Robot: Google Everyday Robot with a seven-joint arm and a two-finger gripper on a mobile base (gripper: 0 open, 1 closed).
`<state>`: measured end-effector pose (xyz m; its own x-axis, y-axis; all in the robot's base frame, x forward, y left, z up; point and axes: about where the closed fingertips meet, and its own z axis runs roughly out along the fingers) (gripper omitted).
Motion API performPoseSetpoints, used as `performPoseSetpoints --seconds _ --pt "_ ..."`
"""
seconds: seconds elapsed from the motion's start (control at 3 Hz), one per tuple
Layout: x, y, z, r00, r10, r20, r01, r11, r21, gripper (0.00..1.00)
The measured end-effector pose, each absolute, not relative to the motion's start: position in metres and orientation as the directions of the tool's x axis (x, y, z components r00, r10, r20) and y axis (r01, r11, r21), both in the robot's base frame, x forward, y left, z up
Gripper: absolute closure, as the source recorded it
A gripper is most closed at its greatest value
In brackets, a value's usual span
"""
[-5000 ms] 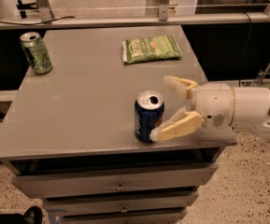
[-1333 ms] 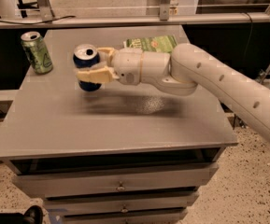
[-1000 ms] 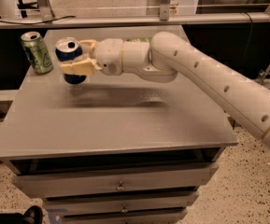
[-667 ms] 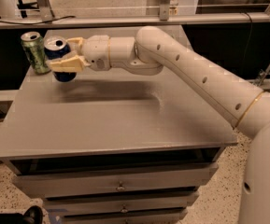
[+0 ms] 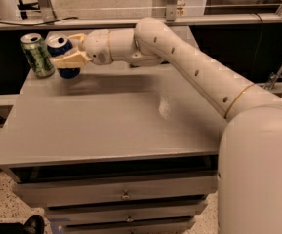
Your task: Move pepsi can near green can
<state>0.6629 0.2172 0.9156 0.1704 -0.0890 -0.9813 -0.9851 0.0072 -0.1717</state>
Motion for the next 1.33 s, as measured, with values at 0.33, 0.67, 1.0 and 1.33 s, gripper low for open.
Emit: performPoseSetpoints --seconds 0.33,0.67,1.0,1.33 --pt "0.68 0.217 0.911 0.172 -0.106 -0.979 -0.985 0.008 -0.174 1.0" --pt "0.688 0.221 0.905 0.156 -0.108 -0.982 -0.988 0.003 -0.158 0.84" --pt "0.692 0.224 0.902 0.148 -0.107 -0.983 -0.989 0.001 -0.148 0.6" --pt "0.695 0.226 0.901 0.144 -0.102 -0.984 -0.989 0.003 -0.145 0.36"
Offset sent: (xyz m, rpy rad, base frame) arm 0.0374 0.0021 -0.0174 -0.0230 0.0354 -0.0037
